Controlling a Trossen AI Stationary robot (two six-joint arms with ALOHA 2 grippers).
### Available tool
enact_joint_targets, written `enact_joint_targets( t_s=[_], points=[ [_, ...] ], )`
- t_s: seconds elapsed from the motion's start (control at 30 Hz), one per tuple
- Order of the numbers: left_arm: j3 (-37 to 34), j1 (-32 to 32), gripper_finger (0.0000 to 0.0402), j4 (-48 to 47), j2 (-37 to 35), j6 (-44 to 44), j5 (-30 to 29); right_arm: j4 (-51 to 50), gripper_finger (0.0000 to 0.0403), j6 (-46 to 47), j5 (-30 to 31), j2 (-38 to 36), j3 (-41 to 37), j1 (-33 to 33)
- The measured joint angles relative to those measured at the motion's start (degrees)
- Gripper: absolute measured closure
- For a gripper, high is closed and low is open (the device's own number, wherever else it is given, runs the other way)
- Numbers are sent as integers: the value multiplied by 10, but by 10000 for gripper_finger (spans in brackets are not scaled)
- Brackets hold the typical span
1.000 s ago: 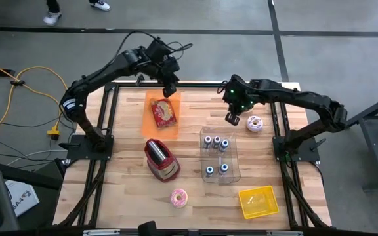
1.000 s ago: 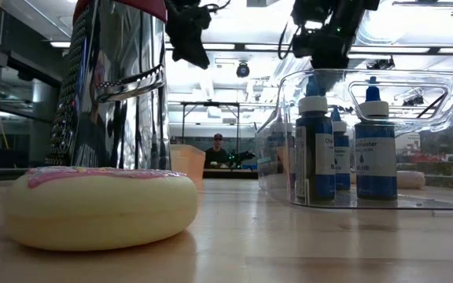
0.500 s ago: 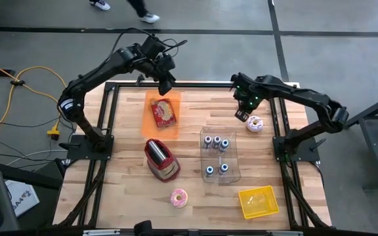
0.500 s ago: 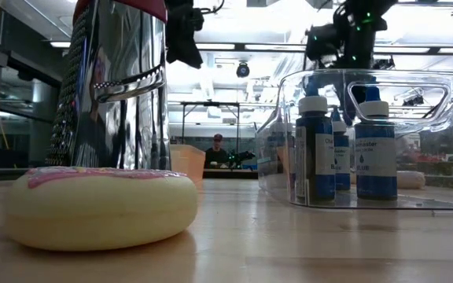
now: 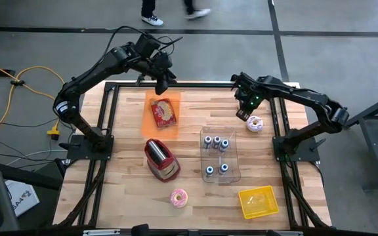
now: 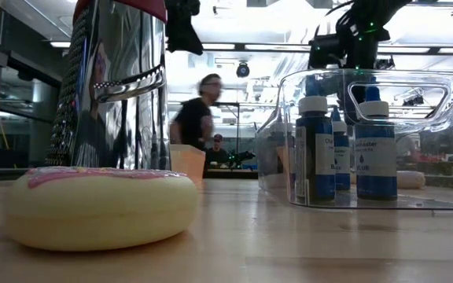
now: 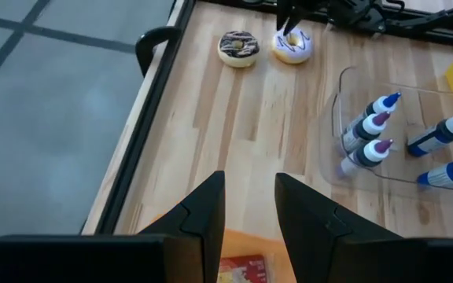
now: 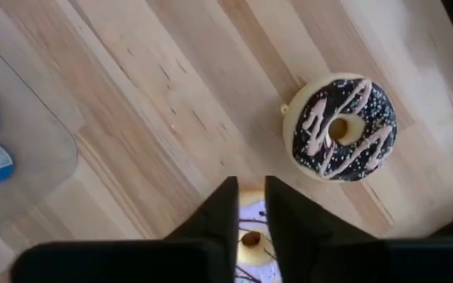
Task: Pick & Place Food Item
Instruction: Put the black donut into the yellow bin
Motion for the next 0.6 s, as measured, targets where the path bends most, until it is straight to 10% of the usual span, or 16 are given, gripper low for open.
enact_joint_targets(
  t_s=[0.6],
  points=[
    [-97,12,293,68,-17,31,138,23,247,62,79,7,0,-19]
  ],
)
